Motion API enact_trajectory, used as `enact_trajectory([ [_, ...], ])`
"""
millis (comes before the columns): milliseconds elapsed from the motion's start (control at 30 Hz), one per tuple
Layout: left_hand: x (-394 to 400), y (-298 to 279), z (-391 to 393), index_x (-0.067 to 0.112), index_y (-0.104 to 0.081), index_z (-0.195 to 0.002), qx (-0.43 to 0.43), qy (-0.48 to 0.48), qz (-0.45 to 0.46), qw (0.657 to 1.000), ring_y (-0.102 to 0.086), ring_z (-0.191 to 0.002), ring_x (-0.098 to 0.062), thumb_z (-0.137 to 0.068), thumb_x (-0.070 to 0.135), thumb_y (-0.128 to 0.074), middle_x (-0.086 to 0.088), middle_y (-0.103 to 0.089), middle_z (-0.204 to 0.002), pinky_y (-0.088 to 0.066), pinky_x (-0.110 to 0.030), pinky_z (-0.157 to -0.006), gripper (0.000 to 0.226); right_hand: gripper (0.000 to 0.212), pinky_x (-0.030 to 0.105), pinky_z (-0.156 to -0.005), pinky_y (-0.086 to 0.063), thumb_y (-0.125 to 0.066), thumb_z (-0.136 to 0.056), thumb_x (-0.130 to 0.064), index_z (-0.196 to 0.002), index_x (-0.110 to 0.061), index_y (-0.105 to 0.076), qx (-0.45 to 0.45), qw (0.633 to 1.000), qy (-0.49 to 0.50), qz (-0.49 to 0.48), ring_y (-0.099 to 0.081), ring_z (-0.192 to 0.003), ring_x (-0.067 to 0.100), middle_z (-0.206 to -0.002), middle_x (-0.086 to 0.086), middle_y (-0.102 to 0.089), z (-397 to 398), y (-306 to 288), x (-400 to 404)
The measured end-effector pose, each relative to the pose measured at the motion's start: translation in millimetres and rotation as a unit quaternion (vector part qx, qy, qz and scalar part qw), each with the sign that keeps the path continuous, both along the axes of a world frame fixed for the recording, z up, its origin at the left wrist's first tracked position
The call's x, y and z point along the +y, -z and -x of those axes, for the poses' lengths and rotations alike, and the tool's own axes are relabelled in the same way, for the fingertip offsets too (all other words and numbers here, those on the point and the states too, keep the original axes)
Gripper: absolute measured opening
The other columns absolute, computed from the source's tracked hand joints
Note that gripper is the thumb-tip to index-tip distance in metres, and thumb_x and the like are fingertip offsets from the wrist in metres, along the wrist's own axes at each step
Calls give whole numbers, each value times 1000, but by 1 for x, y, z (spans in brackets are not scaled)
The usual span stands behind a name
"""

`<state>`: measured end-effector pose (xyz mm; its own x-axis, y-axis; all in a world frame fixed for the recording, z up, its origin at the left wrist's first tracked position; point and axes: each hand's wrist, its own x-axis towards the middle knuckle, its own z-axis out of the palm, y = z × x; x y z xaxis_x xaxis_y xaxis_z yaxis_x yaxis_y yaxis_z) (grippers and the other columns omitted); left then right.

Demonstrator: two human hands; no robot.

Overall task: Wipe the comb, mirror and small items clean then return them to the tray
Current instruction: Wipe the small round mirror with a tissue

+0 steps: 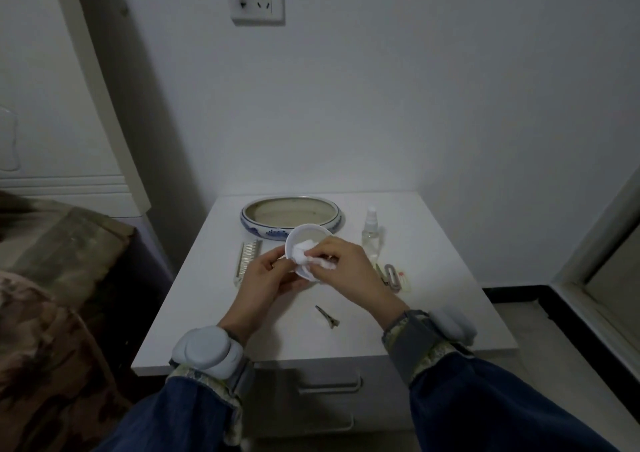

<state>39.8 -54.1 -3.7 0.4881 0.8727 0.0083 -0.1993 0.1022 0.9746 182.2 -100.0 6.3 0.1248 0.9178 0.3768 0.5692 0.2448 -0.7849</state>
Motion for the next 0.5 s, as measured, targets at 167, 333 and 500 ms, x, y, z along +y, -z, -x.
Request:
enact_trajectory([
  [167, 3, 0, 2, 6, -60, -116, -5, -18, 8, 1000, -71, -83, -23, -94, -1, -44, -9, -73, -94, -57, -25, -69, 28, 19, 15, -71, -42, -66, -74, 1, -91, -4, -72, 28, 994, 99, 22, -58, -83, 15, -91, 6, -65, -11, 2, 1],
  [333, -1, 3, 3, 5, -59, -121, 52, 72, 9, 996, -68, -96, -34, -94, 1, -46, -18, -70, -105, -57, -37, -80, 31, 19, 12, -74, -39, -62, -80, 3, -97, 0, -69, 29, 989, 147, -18, -58, -89, 20, -98, 15, -63, -15, 0, 3],
  [500, -4, 1, 1, 9, -64, -113, 46, 71, -19, 996, -68, -97, -29, -94, 6, -47, -15, -71, -105, -57, -36, -81, 26, 21, 13, -75, -42, -65, -73, 2, -89, -9, -73, 12, 999, 15, 31, -57, -84, 10, -91, 5, -62, -3, -5, -2],
])
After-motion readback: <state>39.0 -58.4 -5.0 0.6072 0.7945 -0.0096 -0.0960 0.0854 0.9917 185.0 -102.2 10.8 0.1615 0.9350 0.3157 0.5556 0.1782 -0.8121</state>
